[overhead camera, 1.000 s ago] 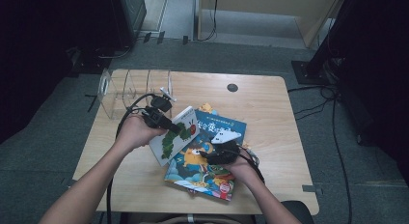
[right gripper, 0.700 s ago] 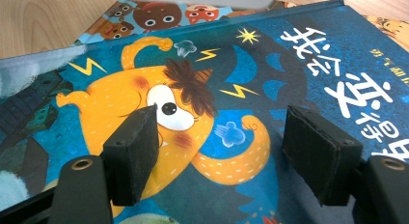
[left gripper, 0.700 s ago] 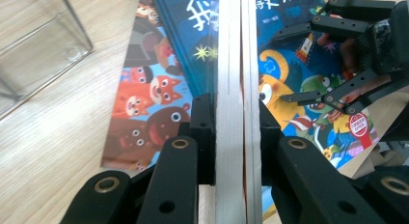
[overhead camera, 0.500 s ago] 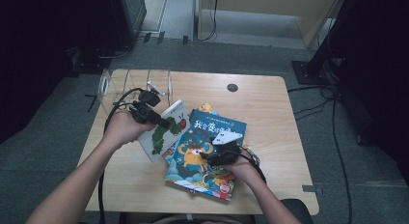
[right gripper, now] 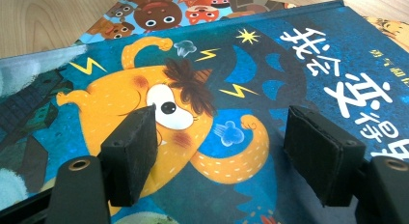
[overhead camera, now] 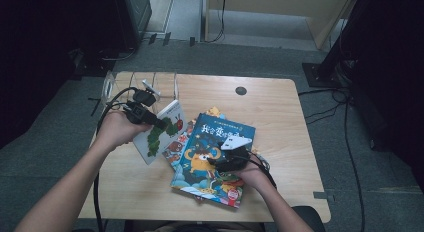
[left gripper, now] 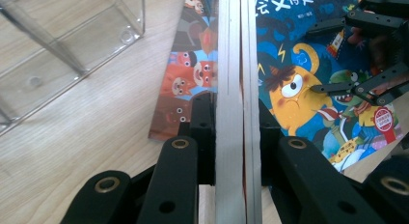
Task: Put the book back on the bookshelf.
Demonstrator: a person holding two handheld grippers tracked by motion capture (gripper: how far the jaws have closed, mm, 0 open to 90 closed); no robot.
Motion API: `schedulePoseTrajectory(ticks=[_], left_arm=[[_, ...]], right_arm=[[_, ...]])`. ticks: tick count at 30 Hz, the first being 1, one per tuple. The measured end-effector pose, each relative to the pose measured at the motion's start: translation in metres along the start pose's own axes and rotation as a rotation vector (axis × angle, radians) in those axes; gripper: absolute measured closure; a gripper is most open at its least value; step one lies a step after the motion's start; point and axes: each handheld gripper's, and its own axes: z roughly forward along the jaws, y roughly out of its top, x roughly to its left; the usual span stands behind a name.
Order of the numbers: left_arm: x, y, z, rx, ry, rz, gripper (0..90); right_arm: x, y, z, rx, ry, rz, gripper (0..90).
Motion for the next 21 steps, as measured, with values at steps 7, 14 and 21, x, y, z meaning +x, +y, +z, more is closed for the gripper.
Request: schedulePoseTrajectory(ticks=[7, 14, 21], left_arm=[[0.008, -0.004, -0.009, -0.016, 0.026, -0.017, 77.5], [0.028, -0.011, -0.021, -0.034, 0.057, -0.068, 77.5], [0.038, -0.010, -0.022, -0.036, 0.068, -0.095, 77.5]], right_arm=[[0.001, 0.000, 0.000, 0.003, -0.005, 0.002, 27.7], [0.001, 0.000, 0.000, 0.002, -0.007, 0.006, 27.7], [0.001, 0.000, 0.000, 0.004, -0.007, 0.005, 27.7]])
